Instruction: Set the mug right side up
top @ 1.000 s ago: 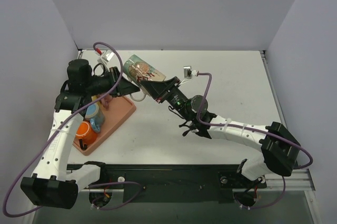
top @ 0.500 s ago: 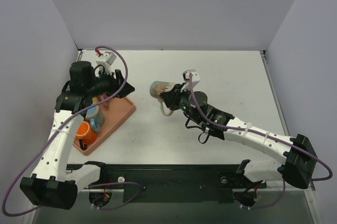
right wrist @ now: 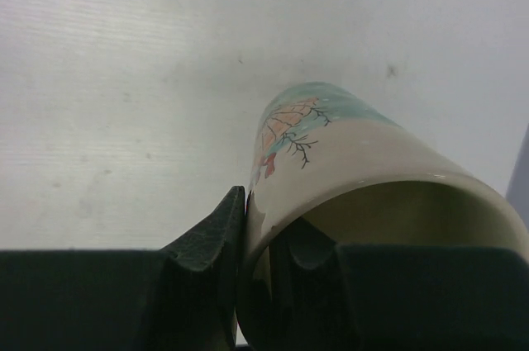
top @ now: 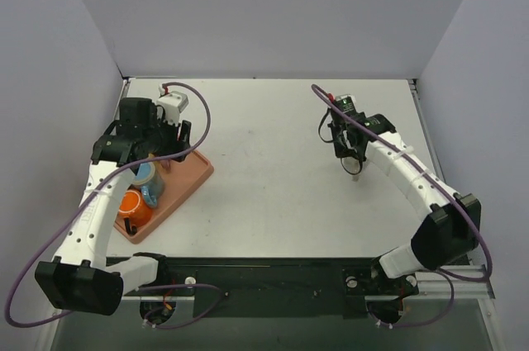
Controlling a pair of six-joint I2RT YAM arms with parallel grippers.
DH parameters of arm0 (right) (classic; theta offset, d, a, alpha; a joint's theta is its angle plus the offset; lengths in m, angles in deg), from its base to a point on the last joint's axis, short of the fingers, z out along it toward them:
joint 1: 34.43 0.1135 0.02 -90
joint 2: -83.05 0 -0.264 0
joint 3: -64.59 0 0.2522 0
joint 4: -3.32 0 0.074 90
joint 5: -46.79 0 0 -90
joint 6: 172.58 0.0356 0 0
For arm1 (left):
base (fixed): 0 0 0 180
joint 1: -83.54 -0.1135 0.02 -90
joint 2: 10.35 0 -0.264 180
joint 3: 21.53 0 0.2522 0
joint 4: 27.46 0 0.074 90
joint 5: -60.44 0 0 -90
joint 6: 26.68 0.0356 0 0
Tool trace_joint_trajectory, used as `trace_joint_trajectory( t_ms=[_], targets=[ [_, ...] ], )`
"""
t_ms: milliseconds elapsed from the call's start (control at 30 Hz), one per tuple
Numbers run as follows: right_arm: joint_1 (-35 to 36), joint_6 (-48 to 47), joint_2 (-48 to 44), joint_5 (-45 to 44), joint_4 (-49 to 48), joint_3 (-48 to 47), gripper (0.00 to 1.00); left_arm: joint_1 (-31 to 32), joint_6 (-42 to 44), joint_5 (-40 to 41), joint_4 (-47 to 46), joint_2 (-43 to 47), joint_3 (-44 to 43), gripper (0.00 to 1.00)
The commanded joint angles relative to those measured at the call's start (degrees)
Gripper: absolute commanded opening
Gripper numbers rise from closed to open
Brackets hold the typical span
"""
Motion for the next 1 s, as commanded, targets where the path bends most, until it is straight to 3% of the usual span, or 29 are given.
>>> trace_joint_trajectory(
  t_ms=[0,233,533,567,633,667,700,767,800,933,967],
  targets=[
    [-6.50,-6.30,3.95,0.80,6.85,-0.09,0.00,0.25,5.83,5.74,1.67,-0.15,0.70,0.68],
    [-15.05,-9.64,9.76,14.33,4.75,-0.01,0.00,0.25,6.62,5.31,0.97,0.29,3.08,0.68],
    [-17.33,-12.63,8.18,16.20,-1.15,4.91,0.02,0.25,8.73,6.71,1.32,1.26,5.10,0.69],
    [-17.25,-13.33,8.18,16.46,-1.15,5.00,0.06,0.17,9.51,7.41,1.58,1.35,5.45,0.69],
    [-17.07,-14.12,8.35,18.04,-0.63,5.36,0.22,0.08,10.39,8.55,2.37,1.44,5.54,0.69],
    [-16.98,-14.22,8.35,18.05,-0.27,5.18,0.35,0.08,10.84,9.51,3.07,1.35,5.63,0.70],
    [-16.90,-13.52,7.83,17.18,-0.01,5.18,0.41,0.16,11.10,10.31,3.77,1.26,5.80,0.70],
    [-16.02,-13.16,6.61,14.64,0.52,5.36,0.47,-0.19,11.98,12.33,5.00,1.44,5.80,0.71],
    [-15.49,-12.99,5.90,13.49,0.70,5.27,0.49,-0.27,12.50,14.51,5.36,1.35,5.89,0.79],
    [-11.37,-12.90,2.12,3.66,3.94,3.07,0.57,-2.64,14.09,18.21,6.68,1.52,6.07,0.80],
    [-9.97,-12.81,0.46,2.76,4.47,2.72,0.66,-2.91,14.09,18.57,6.16,1.44,6.07,0.80]
  ],
)
